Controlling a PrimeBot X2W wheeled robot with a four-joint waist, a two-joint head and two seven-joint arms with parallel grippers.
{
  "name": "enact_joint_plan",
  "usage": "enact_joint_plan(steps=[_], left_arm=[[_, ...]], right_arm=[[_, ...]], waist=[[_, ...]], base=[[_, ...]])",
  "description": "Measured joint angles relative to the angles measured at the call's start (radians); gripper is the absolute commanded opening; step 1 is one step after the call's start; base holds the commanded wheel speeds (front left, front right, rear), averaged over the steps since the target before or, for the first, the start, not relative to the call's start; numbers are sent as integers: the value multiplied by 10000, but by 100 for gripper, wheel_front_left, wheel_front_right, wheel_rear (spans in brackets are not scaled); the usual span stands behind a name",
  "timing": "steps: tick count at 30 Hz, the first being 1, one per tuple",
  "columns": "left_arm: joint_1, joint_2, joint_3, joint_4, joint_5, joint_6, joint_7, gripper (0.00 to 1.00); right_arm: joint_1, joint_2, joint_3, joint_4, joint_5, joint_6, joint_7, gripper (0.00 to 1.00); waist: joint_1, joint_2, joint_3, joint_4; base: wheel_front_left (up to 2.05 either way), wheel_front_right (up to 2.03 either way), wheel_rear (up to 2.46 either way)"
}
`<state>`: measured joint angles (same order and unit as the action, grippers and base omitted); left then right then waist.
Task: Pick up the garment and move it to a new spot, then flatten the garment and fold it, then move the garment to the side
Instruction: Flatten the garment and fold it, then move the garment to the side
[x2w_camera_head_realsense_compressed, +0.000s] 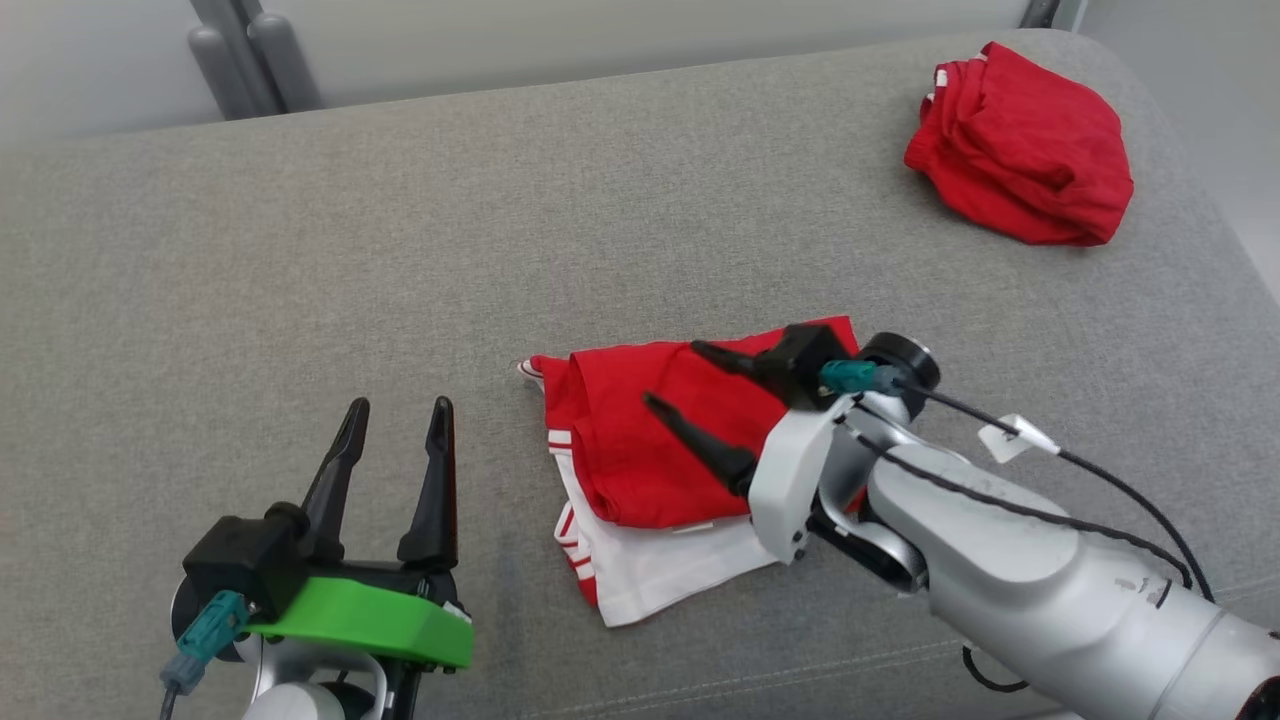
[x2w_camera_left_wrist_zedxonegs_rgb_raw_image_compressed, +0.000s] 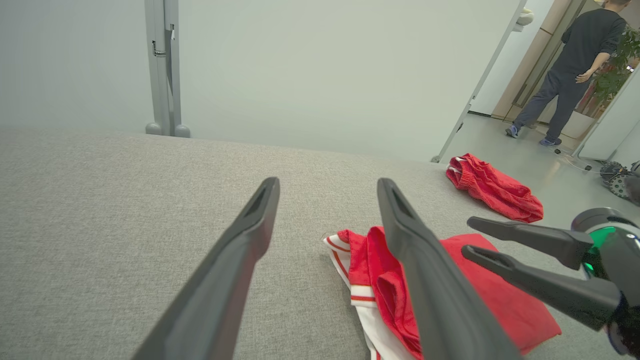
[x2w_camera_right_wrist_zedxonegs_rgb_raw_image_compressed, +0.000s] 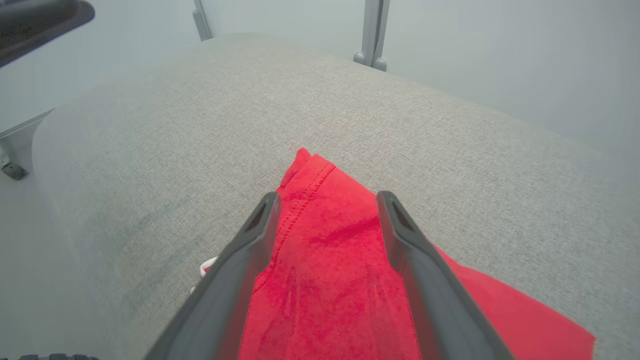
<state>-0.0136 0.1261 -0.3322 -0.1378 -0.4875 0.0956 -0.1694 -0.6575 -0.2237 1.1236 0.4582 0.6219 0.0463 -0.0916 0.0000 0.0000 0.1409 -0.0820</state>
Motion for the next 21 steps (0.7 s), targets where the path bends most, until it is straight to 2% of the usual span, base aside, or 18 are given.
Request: enact_joint_plan(steps=[5,11,14,21], left_arm=[[6,102,-123,-4,117,0,4,100],[6,105,-301,-23,180,0,31,100],[6,121,-337,-13,221,0,102,100],[6,123,-355,-13,249,0,115,100]], right_arm=[[156,-364,-1358,-59,882,-598,-738,100],[976,-777,-2711,-8,2196,-924,-1354,100],[1744,-828,-3509,42,3241,-903,-1388,100],[2894,-635,-4445,128,4711,-493,-1457,100]], waist=[[0,0,-26,-303],[0,0,23,-498],[0,0,77,-546],[0,0,127,-563]], base=[[0,0,0],[0,0,0],[0,0,0],[0,0,0]])
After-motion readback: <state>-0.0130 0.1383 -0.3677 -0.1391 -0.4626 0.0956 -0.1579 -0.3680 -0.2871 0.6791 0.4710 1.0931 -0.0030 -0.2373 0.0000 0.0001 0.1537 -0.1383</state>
